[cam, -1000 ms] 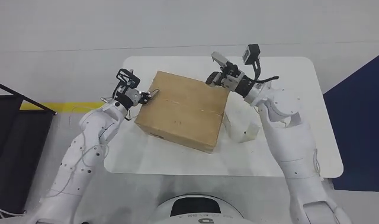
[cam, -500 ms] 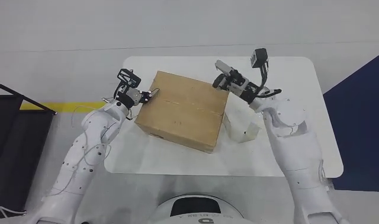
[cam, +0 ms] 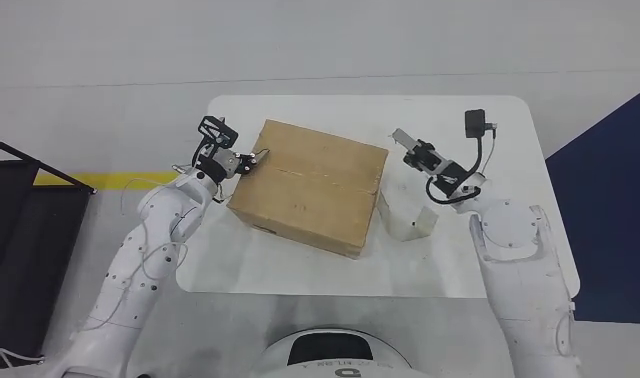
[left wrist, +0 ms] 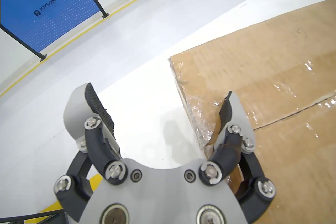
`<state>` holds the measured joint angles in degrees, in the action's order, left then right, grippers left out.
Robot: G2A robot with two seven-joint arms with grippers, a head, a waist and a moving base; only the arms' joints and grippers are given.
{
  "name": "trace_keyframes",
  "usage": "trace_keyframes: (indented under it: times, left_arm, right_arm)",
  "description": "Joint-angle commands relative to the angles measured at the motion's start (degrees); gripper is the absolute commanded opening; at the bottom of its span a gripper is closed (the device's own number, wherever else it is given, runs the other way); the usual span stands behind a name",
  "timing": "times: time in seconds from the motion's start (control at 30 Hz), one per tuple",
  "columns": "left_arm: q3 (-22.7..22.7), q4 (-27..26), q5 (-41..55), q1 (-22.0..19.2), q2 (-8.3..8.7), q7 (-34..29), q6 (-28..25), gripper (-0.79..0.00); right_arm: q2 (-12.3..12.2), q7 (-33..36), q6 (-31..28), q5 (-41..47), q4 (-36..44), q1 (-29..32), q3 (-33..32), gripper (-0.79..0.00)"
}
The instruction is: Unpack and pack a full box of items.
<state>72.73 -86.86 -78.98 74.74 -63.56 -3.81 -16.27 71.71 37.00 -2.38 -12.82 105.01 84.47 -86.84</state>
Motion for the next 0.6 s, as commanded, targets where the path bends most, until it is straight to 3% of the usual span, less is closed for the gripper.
trace_keyframes:
  times: [0.0,0.17,0.4,0.57]
  left_arm:
    - [0.0,0.0,0.0,0.0,0.0,0.0,0.0,0.0]
    - [0.0,0.0,0.0,0.0,0.0,0.0,0.0,0.0]
    - [0.0,0.0,0.0,0.0,0.0,0.0,0.0,0.0]
    - [0.0,0.0,0.0,0.0,0.0,0.0,0.0,0.0]
  right_arm:
    - [-0.15,-1.69,0.43,-16.41,-0.05,-0.66,4.09,0.0]
    - [-1.71,1.57,-8.37,-33.83,5.23,6.06,3.76,0.0]
    - [-2.98,-3.82,-13.96,-41.83,10.52,18.1,-3.11,0.0]
    - [-3.38,-3.67,-15.0,-48.85,10.35,20.98,-2.39,0.0]
